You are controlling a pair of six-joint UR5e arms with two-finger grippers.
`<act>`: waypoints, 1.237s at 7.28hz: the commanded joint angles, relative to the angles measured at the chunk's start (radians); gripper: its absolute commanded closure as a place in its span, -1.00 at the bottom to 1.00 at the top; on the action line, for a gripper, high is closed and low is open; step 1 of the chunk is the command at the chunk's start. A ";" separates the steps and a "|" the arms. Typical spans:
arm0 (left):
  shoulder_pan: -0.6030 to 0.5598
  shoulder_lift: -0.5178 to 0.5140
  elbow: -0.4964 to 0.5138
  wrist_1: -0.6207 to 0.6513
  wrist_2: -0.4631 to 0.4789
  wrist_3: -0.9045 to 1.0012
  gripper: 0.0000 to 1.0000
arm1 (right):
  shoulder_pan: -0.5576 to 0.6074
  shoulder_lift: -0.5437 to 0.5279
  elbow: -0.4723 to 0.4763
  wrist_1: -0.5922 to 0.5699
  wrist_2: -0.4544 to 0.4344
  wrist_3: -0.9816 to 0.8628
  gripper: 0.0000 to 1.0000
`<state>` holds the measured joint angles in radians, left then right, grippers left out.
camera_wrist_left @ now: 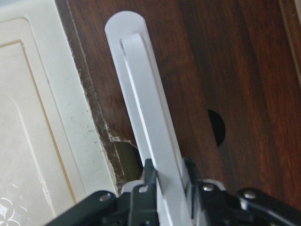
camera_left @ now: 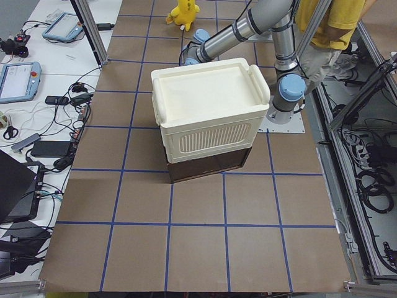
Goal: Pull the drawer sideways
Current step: 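Pull the drawer farther out of the cabinet with the left gripper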
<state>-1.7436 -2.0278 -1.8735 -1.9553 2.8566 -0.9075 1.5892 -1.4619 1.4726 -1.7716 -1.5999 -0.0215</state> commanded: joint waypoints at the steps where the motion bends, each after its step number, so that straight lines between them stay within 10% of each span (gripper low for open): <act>1: -0.022 0.000 0.000 0.000 -0.003 0.007 0.50 | 0.000 0.000 0.000 0.000 0.000 0.000 -1.00; 9: -0.051 -0.003 0.016 -0.002 -0.002 0.013 0.50 | 0.000 0.000 0.000 0.001 0.000 0.000 -1.00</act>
<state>-1.7933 -2.0312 -1.8591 -1.9562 2.8498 -0.8944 1.5892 -1.4619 1.4726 -1.7708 -1.5999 -0.0215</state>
